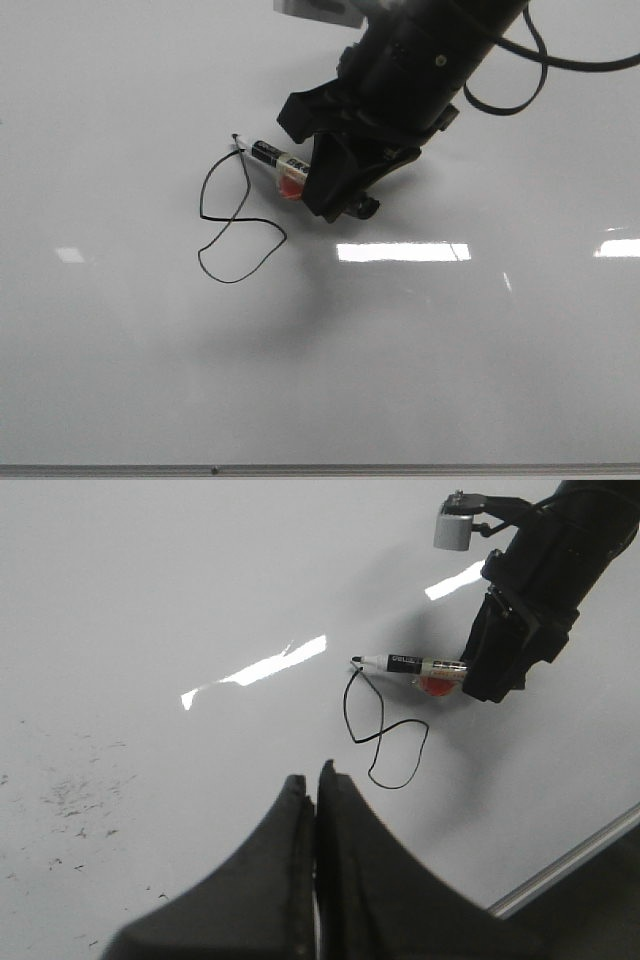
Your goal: Write number 8 on whiteboard
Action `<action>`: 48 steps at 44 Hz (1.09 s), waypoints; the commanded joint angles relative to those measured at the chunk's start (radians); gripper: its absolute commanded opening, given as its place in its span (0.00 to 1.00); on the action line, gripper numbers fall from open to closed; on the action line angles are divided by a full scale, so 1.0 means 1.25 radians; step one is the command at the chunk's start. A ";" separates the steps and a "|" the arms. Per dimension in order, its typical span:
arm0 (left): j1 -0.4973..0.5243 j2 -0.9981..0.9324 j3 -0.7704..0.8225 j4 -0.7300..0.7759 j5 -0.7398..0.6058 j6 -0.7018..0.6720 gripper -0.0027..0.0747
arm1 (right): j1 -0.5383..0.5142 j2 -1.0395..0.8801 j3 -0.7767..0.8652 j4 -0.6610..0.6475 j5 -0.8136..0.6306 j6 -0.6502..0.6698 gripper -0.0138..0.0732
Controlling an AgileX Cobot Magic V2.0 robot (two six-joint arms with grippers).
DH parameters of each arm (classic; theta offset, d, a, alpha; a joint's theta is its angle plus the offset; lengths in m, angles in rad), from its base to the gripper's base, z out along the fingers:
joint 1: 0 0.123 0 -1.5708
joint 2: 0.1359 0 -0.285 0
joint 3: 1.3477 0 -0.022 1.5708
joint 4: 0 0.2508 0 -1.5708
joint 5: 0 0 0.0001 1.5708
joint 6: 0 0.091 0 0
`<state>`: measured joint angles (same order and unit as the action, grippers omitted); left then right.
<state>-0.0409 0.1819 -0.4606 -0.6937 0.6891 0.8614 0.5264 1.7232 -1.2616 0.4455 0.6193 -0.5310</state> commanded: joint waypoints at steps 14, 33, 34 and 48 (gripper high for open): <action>-0.022 0.251 -0.188 -0.060 0.095 0.196 0.24 | 0.205 -0.120 -0.145 -0.284 0.176 -0.078 0.09; -0.313 0.483 -0.301 0.123 0.117 0.269 0.45 | 0.367 -0.135 -0.206 -0.305 0.263 -0.078 0.09; -0.327 0.489 -0.301 0.139 0.116 0.256 0.45 | 0.372 -0.137 -0.206 -0.305 0.263 -0.078 0.09; -0.426 0.533 -0.301 0.214 0.107 0.205 0.45 | 0.389 -0.158 -0.206 -0.304 0.277 -0.078 0.09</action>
<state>-0.5613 0.8486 -0.8036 -0.4041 0.8723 1.1353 1.0103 1.5796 -1.4834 0.0676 0.9958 -0.6192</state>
